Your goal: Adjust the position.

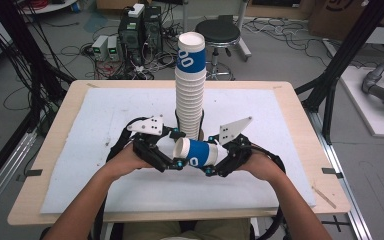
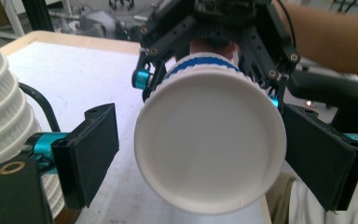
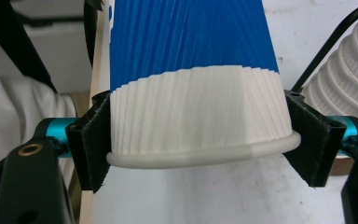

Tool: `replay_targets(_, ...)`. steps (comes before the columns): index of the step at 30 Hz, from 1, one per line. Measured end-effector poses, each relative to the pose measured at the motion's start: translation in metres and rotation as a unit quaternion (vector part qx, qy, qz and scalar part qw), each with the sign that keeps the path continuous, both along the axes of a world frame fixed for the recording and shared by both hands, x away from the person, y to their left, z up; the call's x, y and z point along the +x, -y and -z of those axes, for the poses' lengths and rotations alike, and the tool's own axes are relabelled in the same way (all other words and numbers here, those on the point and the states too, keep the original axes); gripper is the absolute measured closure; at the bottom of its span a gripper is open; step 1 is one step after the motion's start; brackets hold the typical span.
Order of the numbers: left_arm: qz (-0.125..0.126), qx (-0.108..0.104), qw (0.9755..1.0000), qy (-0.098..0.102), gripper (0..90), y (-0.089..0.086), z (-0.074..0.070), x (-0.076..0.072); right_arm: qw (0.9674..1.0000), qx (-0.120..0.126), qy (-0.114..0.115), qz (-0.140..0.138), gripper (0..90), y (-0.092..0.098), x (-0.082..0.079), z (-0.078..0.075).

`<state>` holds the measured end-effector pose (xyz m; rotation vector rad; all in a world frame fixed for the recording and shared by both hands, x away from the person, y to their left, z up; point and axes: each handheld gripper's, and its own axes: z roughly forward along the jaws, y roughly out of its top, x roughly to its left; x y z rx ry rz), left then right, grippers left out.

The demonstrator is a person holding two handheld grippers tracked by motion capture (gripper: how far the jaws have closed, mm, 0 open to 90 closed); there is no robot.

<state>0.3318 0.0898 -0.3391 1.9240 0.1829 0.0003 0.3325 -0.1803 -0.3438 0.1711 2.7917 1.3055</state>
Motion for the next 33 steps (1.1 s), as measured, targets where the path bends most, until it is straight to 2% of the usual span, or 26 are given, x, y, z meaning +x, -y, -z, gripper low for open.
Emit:
replay_targets(2, 0.006, 0.012, 0.9999, 0.001, 13.4, 0.003, 0.000, 0.000, 0.9995, -0.029, 0.001, -0.013, 20.5, -0.006, 0.001, -0.005)
replay_targets(6, 0.012, 0.037, 0.9993, 0.003, 13.5, 0.006, 0.001, 0.000, 0.9976, -0.063, 0.008, -0.026, 20.5, -0.014, 0.001, -0.011)
replay_targets(10, 0.016, 0.045, 0.9988, 0.002, 13.5, 0.008, 0.003, 0.000, 0.9956, -0.087, 0.014, -0.032, 20.4, -0.020, 0.000, -0.014)
replay_targets(12, 0.019, 0.057, 0.9982, -0.001, 13.8, 0.009, 0.004, 0.000, 0.9945, -0.098, 0.015, -0.034, 20.3, -0.022, 0.001, -0.016)
replay_targets(17, 0.022, 0.060, 0.9979, -0.007, 14.7, 0.011, 0.006, 0.000, 0.9906, -0.129, 0.018, -0.040, 20.3, -0.027, 0.000, -0.017)
replay_targets(18, 0.022, 0.060, 0.9979, -0.007, 15.4, 0.011, 0.006, 0.000, 0.9906, -0.129, 0.018, -0.040, 20.3, -0.027, 0.000, -0.017)
replay_targets(20, 0.027, 0.068, 0.9973, -0.008, 16.3, 0.011, 0.007, 0.001, 0.9883, -0.144, 0.018, -0.045, 20.3, -0.030, 0.000, -0.017)
replay_targets(28, 0.048, 0.076, 0.9958, -0.019, 22.0, 0.013, 0.010, 0.002, 0.9850, -0.162, 0.019, -0.055, 20.3, -0.036, 0.000, -0.021)
replay_targets(29, 0.049, 0.077, 0.9957, -0.019, 24.7, 0.014, 0.010, 0.002, 0.9848, -0.163, 0.021, -0.056, 20.3, -0.036, 0.000, -0.021)
replay_targets(33, 0.049, 0.079, 0.9955, -0.019, 25.8, 0.013, 0.012, 0.003, 0.9853, -0.161, 0.017, -0.055, 20.1, -0.035, 0.000, -0.020)
